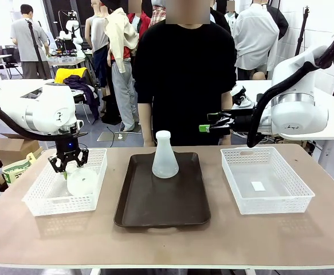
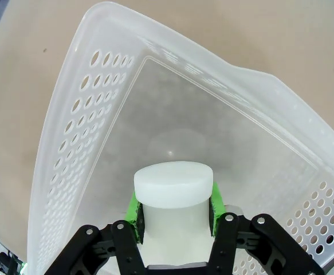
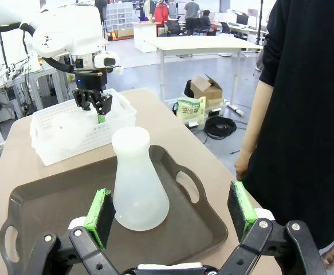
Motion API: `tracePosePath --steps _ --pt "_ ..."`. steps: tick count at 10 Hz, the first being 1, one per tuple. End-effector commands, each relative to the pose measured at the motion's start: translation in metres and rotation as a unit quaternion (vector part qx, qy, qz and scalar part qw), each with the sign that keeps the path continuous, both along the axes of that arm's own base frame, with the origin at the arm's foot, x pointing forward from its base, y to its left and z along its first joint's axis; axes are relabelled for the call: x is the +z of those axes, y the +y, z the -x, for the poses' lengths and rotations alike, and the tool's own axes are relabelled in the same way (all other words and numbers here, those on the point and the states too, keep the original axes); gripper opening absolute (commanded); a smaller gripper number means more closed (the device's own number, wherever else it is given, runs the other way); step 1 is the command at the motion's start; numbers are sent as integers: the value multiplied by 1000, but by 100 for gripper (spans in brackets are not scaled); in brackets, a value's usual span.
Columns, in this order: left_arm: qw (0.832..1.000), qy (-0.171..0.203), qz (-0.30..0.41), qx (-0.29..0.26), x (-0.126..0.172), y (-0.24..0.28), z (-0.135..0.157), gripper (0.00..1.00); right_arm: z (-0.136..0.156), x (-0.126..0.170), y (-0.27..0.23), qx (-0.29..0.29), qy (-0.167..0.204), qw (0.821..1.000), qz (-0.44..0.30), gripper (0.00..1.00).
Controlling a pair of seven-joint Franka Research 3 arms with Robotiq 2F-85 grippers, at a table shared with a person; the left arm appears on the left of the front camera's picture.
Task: Prepare the laboratory tools.
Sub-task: Pick up the Big flask that the person points to, then place the picked Big flask upright in the Handle tray as directed by the person.
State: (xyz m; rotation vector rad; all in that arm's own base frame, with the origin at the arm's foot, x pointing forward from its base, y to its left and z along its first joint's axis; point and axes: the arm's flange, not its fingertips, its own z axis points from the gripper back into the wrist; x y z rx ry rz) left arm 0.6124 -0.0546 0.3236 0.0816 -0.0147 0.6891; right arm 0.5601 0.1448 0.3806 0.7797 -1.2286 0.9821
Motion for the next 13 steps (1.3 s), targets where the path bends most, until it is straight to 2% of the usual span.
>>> tracePosePath --steps 1,13 --pt "1000 -3 0 -1 0 -1 1 0 1 0 0 0 6 1000 2 100" --pt "1000 -3 0 -1 0 -1 1 0 1 0 0 0 6 1000 2 100"
